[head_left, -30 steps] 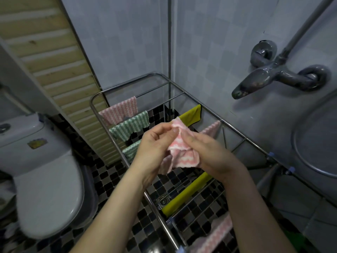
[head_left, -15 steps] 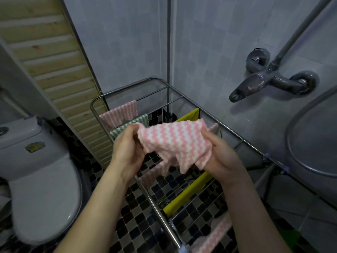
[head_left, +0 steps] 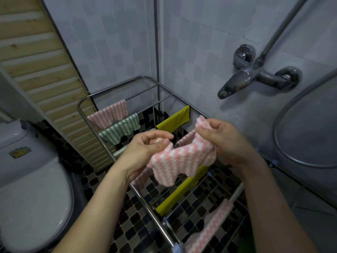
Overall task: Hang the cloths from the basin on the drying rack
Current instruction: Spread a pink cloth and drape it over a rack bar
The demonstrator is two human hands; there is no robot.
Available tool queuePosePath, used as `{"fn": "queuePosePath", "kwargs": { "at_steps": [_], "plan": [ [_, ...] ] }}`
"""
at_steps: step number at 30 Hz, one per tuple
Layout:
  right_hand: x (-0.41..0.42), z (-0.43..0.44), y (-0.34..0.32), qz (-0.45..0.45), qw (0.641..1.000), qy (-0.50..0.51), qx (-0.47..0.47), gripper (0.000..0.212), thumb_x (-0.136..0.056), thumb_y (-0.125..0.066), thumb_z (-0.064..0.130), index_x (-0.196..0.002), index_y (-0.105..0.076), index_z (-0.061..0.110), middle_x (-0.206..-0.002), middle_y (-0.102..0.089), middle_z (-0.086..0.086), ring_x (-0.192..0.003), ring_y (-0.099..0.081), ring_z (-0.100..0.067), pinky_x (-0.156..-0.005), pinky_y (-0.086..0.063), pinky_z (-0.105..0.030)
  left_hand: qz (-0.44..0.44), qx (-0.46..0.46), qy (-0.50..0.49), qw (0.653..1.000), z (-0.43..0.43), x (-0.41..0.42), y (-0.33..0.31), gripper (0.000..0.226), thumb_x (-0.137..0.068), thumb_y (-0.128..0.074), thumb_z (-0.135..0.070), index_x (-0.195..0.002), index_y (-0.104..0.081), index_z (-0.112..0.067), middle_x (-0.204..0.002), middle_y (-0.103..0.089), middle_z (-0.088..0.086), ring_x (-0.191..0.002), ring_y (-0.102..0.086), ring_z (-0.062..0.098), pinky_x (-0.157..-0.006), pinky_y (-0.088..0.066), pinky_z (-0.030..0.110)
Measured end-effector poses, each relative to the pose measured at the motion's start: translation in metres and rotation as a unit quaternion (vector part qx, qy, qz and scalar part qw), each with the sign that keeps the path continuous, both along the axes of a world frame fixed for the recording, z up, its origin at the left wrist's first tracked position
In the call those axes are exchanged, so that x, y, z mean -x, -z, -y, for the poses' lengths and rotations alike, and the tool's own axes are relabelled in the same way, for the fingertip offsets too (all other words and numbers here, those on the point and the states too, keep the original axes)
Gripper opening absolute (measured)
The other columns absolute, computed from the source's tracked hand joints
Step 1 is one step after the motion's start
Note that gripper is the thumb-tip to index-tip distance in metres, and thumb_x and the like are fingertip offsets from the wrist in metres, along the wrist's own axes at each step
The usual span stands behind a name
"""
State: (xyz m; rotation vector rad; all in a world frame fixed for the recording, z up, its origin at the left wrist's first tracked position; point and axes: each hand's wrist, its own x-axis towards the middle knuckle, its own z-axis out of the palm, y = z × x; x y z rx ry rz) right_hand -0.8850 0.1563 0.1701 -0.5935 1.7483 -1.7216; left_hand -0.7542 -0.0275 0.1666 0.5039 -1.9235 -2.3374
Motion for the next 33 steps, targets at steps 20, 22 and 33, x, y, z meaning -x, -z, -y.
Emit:
{"fn": "queuePosePath", "kwargs": {
  "at_steps": [20,22,33],
  "plan": [
    [0.082,-0.101,0.069,-0.045,0.94,0.325,-0.094,0.016,-0.092,-0.061,0.008,-0.079,-0.069,0.012,-0.076,-0.064,-0.005,-0.066,-0.062,-0.011,-0.058,-0.058,-0.021,-0.064,0.326,0.123,0.935,-0.097,0.056,0.054,0.041,-0.088,-0.05,0.013,-0.112,-0.071,-0.012,-0.104,-0.06,-0.004,-0.095,-0.059,0.007,-0.079,-0.048,0.022],
    [0.09,-0.103,0.085,-0.061,0.935,0.321,-0.137,0.01,-0.09,-0.064,0.008,-0.087,-0.071,0.003,-0.076,-0.066,-0.008,-0.07,-0.062,-0.017,-0.06,-0.06,-0.027,-0.034,0.371,0.119,0.92,-0.098,0.062,0.068,0.044,-0.084,-0.053,0.015,-0.116,-0.069,-0.009,-0.103,-0.057,-0.007,-0.096,-0.056,0.008,-0.081,-0.046,0.022],
    [0.145,-0.078,0.108,-0.16,0.916,0.266,-0.255,0.026,-0.081,-0.069,0.005,-0.107,-0.07,0.008,-0.096,-0.07,-0.006,-0.086,-0.063,-0.016,-0.073,-0.053,-0.013,0.015,0.431,0.032,0.901,-0.088,0.11,0.093,0.057,-0.081,-0.05,0.014,-0.134,-0.055,-0.006,-0.123,-0.053,0.0,-0.119,-0.047,0.016,-0.107,-0.039,0.03]
  ]
}}
